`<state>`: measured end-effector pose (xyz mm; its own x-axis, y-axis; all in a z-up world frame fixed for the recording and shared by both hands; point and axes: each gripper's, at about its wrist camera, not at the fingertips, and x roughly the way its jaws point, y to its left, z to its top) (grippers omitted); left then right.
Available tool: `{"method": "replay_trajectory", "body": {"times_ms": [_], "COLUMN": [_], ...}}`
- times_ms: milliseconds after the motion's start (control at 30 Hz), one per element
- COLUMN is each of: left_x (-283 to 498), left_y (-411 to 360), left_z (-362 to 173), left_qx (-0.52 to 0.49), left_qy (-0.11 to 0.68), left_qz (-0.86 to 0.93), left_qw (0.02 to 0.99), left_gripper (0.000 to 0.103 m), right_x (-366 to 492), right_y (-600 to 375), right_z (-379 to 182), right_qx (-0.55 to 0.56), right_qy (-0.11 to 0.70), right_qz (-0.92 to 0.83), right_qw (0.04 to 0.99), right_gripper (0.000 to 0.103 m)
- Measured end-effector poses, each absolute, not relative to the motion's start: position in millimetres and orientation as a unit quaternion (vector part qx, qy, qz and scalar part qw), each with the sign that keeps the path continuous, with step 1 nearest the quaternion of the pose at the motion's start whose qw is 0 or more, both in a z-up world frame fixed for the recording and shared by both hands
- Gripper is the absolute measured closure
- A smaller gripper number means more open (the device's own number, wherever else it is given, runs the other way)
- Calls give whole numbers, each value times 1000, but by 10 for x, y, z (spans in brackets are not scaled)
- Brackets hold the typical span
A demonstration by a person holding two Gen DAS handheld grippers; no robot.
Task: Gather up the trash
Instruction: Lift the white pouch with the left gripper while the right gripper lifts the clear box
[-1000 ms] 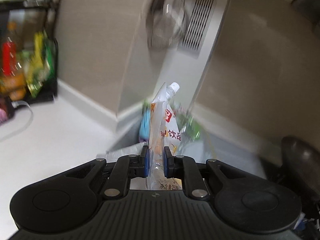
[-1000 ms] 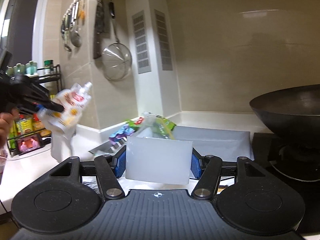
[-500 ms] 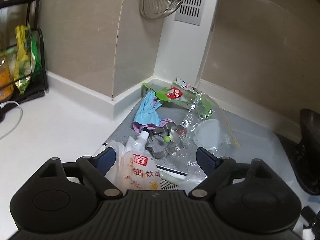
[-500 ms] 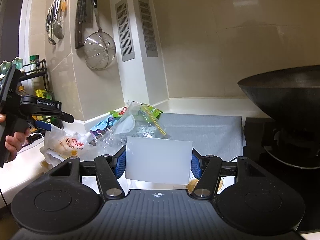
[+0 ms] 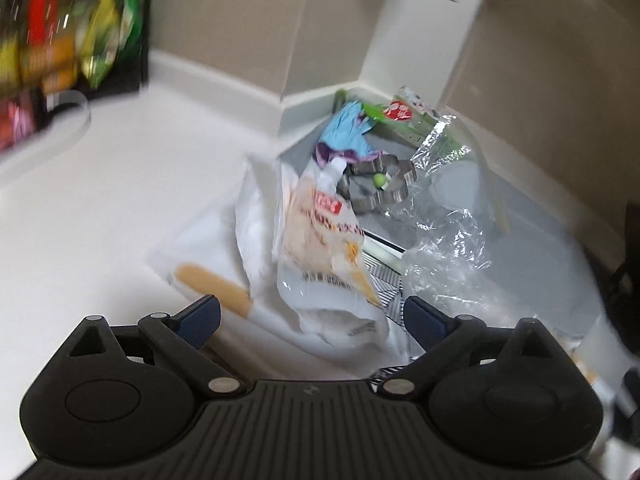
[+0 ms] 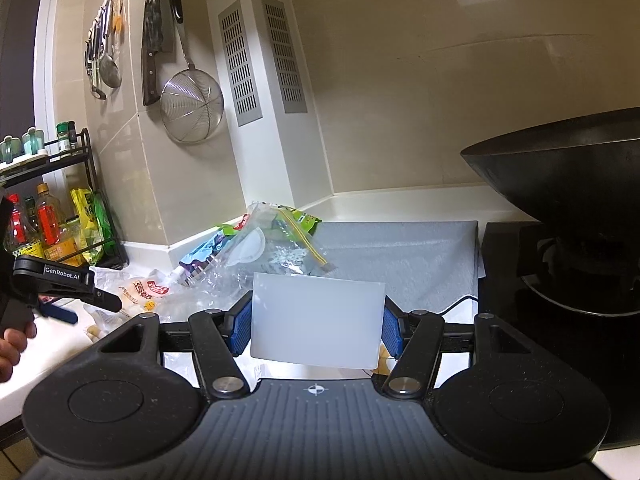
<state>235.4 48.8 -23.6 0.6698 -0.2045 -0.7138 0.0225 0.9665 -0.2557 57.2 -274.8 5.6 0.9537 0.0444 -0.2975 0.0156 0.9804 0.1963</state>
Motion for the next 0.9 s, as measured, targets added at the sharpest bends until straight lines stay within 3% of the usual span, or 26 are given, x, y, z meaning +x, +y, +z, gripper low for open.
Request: {"method": "replay_trajectory", "body": {"times_ms": [33,100,133,167,433,900], "left_x": [2379,2427,2469,2491,2142,1386], "left_y": [509,538,556,587,601,125], "left_z": [-260,-290,-309,-325,53,231], "left_qx": [-132,-172,-191,-209,-210,-31], "left_qy": [408,417,425,431,386,269], "left_qz": [-62,-61,-58,-53,-67,-83], "left_qw": [901,890,883,876,896,959], "left_gripper": [6,24,43,53,69,83], "right_x": [568,559,553,554,514,481], "right_y": [-2746,-2743,-2741,-2741,-2764,-2679], "right_z": [56,59,58,60,77,104], "right_qx": [98,96,95,94,90,87], "right_qy": [152,151,150,151,147,144], "right_qz": [8,7,6,5,-3,4], "right_qw": [983,984,984,984,985,986], "right_gripper": [39,39,39,39,39,39]}}
